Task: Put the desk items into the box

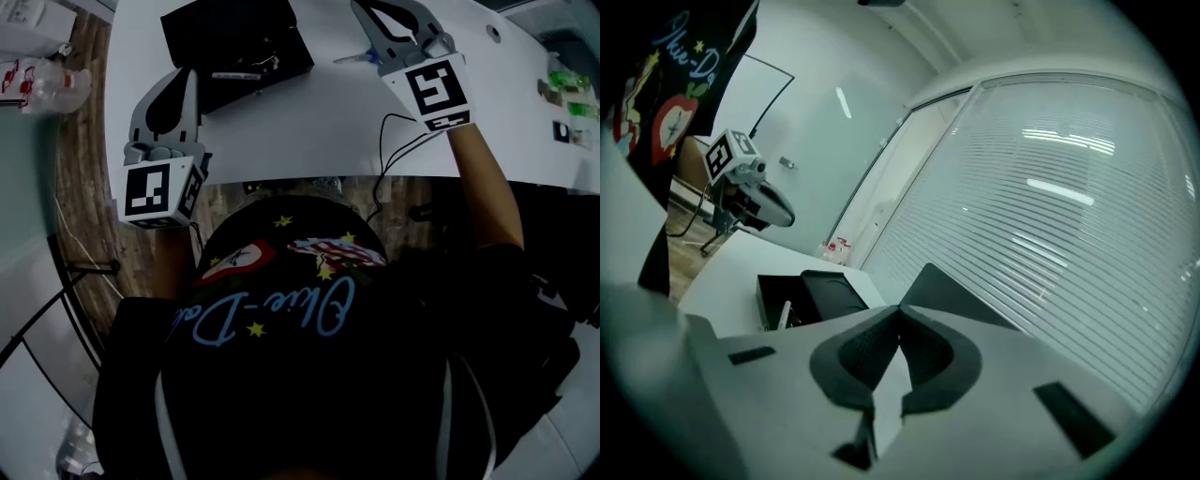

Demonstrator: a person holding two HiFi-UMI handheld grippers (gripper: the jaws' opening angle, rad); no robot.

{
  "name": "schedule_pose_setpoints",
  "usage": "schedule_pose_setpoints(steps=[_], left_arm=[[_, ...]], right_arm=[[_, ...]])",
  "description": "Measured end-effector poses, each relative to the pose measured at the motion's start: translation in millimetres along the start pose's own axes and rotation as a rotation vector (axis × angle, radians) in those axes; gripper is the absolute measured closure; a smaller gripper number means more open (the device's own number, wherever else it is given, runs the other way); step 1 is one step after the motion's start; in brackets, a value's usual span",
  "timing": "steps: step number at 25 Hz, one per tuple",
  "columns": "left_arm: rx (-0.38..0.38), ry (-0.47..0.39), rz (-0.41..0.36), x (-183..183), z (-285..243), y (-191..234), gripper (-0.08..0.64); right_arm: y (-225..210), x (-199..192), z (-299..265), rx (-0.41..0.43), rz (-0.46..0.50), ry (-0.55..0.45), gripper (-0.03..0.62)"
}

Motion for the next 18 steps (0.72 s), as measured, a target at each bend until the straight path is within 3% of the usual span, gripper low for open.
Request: schedule_pose_setpoints(steps=[4, 18], left_arm=[[0.001, 0.004, 0.005, -1.0, -2.3, -0.4, 0.554], [-0.005, 0.014, 0.007, -1.0, -13.5, -8.5, 0.554]], right_arm=[[-16.4, 1.5, 5.5, -0.025, -0.084, -0.026, 0.584], [-26.5, 2.0, 11.8, -0.014, -0.054, -0.039, 0.584]])
Point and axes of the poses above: the fingertips, and each gripper's own axes: z backward along the fingers, y to its left, x out of its top, the point moved 9 cm from there along z, backward along the fingers, and after that the axes turned 10 degrees about -y, right-handed, at the moved point
